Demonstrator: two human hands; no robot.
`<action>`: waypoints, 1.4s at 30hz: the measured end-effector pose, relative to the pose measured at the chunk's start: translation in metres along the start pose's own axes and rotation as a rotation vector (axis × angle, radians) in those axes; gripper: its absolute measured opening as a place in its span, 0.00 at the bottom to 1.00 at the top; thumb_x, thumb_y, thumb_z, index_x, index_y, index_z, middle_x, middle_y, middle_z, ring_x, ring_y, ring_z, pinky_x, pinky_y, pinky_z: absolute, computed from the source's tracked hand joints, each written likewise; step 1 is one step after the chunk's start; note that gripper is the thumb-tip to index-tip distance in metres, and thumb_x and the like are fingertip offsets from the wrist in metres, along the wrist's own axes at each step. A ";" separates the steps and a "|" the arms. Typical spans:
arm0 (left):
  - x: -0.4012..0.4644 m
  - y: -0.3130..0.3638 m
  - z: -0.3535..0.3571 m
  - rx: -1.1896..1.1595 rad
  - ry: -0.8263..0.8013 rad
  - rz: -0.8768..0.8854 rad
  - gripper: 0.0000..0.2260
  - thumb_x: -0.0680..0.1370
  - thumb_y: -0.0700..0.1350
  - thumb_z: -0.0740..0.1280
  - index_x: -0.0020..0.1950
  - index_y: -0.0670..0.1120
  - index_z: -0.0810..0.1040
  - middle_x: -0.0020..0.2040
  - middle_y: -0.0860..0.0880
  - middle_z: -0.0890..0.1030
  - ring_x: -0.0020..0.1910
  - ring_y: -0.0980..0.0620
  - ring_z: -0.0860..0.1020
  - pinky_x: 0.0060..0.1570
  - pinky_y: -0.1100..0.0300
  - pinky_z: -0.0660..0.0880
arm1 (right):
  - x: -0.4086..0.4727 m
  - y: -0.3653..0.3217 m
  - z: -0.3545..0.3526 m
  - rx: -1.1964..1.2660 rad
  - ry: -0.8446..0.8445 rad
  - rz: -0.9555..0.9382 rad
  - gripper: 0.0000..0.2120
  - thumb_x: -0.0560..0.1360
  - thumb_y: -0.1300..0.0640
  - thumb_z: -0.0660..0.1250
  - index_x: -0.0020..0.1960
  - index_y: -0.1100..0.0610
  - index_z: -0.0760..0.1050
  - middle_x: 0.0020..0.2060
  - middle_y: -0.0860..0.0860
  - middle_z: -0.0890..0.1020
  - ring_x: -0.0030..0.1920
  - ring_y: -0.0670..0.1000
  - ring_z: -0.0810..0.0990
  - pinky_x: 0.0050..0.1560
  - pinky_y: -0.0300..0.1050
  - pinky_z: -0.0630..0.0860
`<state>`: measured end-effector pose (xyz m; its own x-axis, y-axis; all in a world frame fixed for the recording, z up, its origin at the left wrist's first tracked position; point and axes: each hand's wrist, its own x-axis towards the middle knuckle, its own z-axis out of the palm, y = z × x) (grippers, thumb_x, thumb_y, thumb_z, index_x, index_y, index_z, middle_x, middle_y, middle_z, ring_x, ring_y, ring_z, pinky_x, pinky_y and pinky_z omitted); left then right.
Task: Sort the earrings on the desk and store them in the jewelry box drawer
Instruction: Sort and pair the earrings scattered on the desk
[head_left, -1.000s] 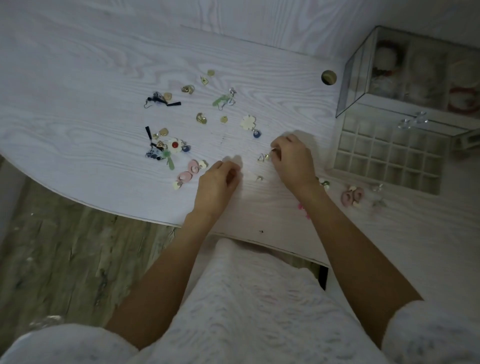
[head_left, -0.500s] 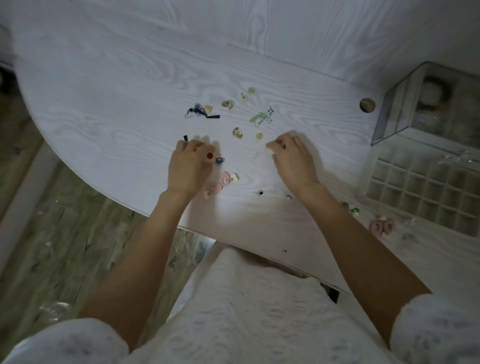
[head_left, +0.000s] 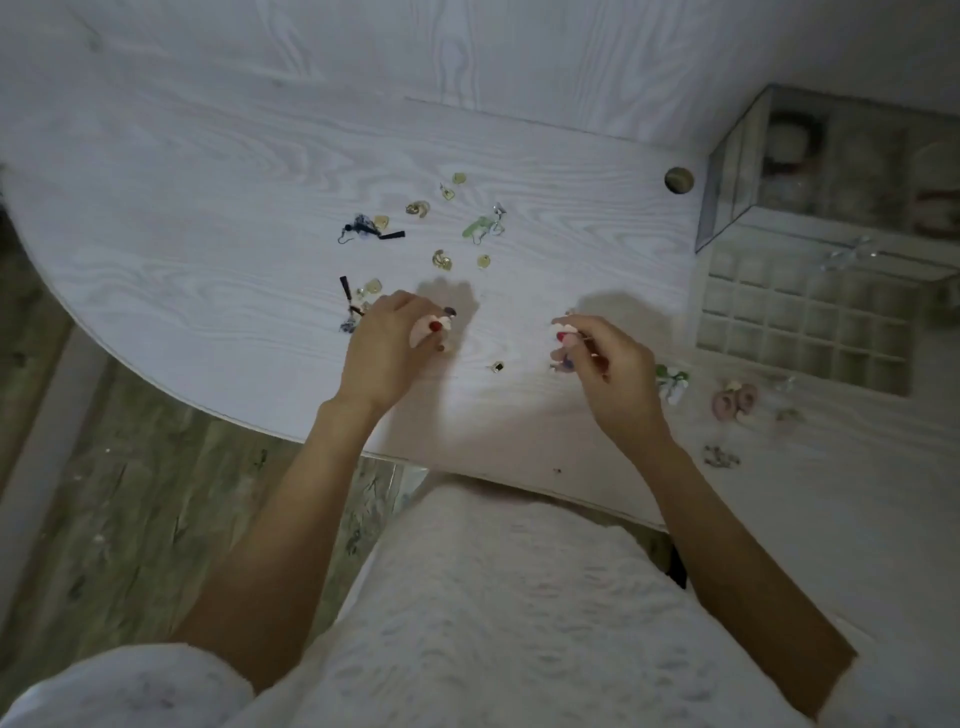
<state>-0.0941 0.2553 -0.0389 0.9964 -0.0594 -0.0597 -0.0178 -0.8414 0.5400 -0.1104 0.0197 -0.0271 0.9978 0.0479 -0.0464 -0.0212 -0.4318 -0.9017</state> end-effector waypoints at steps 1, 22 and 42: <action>-0.009 0.014 0.003 -0.081 -0.036 0.008 0.06 0.75 0.42 0.68 0.51 0.45 0.79 0.50 0.46 0.81 0.49 0.46 0.77 0.45 0.59 0.70 | -0.015 0.003 -0.008 -0.008 -0.001 0.021 0.08 0.78 0.62 0.61 0.54 0.58 0.77 0.40 0.53 0.82 0.40 0.44 0.81 0.41 0.33 0.77; -0.049 0.235 0.162 -0.314 -0.537 0.378 0.07 0.74 0.40 0.68 0.51 0.44 0.79 0.50 0.44 0.81 0.49 0.48 0.77 0.48 0.58 0.72 | -0.122 0.131 -0.164 -0.385 0.523 0.492 0.08 0.76 0.58 0.64 0.53 0.60 0.77 0.46 0.57 0.82 0.47 0.56 0.79 0.46 0.43 0.70; -0.041 0.268 0.199 0.197 -0.504 0.516 0.19 0.77 0.42 0.62 0.68 0.44 0.67 0.64 0.43 0.70 0.57 0.44 0.73 0.50 0.56 0.69 | -0.128 0.153 -0.182 -0.473 0.365 0.409 0.23 0.71 0.69 0.63 0.66 0.60 0.70 0.57 0.63 0.72 0.51 0.62 0.74 0.53 0.49 0.71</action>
<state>-0.1562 -0.0745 -0.0583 0.6996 -0.6721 -0.2425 -0.5349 -0.7177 0.4459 -0.2297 -0.2163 -0.0809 0.8748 -0.4695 -0.1194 -0.4506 -0.6981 -0.5564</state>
